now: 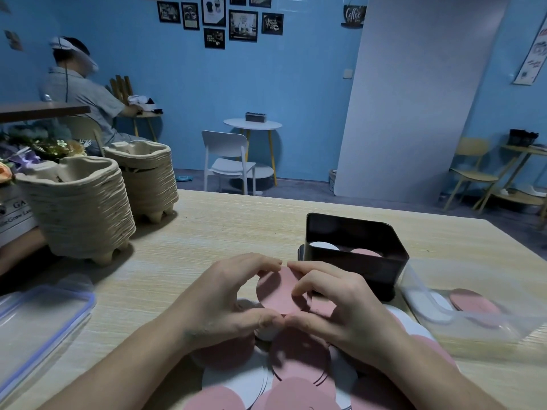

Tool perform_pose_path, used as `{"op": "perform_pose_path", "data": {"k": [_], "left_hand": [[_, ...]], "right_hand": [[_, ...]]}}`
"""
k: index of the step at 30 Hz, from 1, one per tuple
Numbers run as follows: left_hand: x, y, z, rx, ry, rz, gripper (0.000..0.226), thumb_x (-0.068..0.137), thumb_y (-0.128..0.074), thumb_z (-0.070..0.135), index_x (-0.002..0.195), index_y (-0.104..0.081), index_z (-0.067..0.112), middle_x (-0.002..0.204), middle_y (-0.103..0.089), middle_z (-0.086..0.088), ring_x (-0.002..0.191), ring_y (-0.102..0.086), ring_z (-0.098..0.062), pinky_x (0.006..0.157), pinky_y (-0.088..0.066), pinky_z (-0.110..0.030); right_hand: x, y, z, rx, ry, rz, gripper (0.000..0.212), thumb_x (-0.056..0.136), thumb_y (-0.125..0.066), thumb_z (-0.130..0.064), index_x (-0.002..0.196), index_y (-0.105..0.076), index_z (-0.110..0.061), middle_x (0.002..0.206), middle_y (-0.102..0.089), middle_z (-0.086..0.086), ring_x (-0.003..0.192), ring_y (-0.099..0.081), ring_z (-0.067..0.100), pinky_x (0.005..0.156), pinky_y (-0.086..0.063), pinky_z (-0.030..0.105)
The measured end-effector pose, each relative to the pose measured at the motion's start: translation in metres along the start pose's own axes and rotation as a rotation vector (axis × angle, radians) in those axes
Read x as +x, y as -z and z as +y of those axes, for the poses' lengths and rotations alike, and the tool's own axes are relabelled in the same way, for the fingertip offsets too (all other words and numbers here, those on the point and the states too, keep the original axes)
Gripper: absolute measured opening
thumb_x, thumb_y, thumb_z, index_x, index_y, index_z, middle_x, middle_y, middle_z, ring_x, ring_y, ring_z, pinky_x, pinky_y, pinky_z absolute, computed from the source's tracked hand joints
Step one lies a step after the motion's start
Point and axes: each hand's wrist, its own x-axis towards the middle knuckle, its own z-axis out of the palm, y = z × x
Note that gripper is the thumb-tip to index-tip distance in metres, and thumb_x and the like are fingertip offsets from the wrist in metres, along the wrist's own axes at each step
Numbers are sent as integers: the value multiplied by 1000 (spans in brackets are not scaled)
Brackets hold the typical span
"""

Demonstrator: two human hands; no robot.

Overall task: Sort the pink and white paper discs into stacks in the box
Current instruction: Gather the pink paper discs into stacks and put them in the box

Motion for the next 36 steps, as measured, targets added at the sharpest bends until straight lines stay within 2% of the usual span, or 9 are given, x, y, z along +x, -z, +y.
{"op": "perform_pose_path", "data": {"k": [3, 6, 10, 15, 18, 22, 28, 32, 36], "left_hand": [[1, 3, -1, -28, -14, 20, 43, 79, -88, 42, 109, -67, 19, 120, -70, 10, 113, -66, -9, 92, -54, -32], [2, 4, 2, -41, -48, 20, 33, 78, -92, 31, 96, -68, 16, 112, -74, 5, 116, -66, -5, 91, -53, -30], [4, 1, 4, -50, -89, 12, 35, 78, -93, 33, 97, -72, 13, 113, -74, 1, 120, -65, -2, 92, -53, -26], [3, 0, 0, -29, -84, -25, 36, 75, -95, 32, 99, -74, 15, 123, -71, 6, 118, -65, -2, 94, -53, -24], [3, 0, 3, 20, -100, -38, 33, 75, -94, 34, 94, -72, 17, 120, -69, 8, 115, -65, -3, 92, -52, -22], [2, 2, 4, 85, -108, -57, 32, 76, -92, 37, 89, -67, 20, 118, -65, 11, 111, -64, -4, 88, -53, -26], [-3, 10, 5, 170, -49, -142, 39, 81, -83, 50, 104, -66, 23, 122, -65, 13, 113, -64, -5, 90, -55, -34], [-8, 23, 5, 195, 55, -161, 34, 86, -75, 48, 113, -66, 29, 114, -66, 16, 109, -64, -8, 90, -55, -41], [-35, 37, 1, 215, 189, -167, 32, 87, -71, 48, 116, -66, 35, 112, -64, 23, 111, -61, -2, 94, -53, -37]], "right_hand": [[-1, 3, -1, 6, 15, 15, 26, 86, -86, -37, 89, -67, -18, 124, -70, 1, 135, -56, 2, 95, -48, 16], [-2, 3, -1, 23, 20, 30, 29, 85, -86, -39, 89, -68, -18, 131, -69, 4, 138, -54, 2, 94, -50, 17], [-1, 0, 3, 19, 59, 38, 34, 84, -83, -48, 87, -66, -19, 140, -64, 8, 142, -51, 5, 99, -53, 23], [-1, -3, 7, 4, 77, 18, 35, 82, -84, -48, 87, -65, -20, 140, -65, 8, 138, -54, 5, 100, -51, 20], [0, -3, 5, -38, 68, -43, 34, 83, -83, -49, 87, -63, -21, 137, -67, 4, 135, -58, 7, 99, -53, 27], [5, -4, 2, -144, 113, -101, 30, 85, -81, -44, 89, -59, -25, 136, -64, -2, 126, -63, 17, 92, -55, 34], [7, -11, -1, -225, 100, -93, 35, 83, -75, -52, 93, -62, -22, 116, -66, -7, 95, -66, 16, 73, -57, 36], [5, -10, 1, -186, 58, -98, 35, 80, -76, -53, 95, -64, -24, 116, -65, -9, 94, -66, 11, 76, -57, 35], [3, -6, 2, -171, 38, -94, 35, 80, -76, -54, 97, -64, -26, 120, -63, -10, 100, -66, 9, 81, -57, 34]]}}
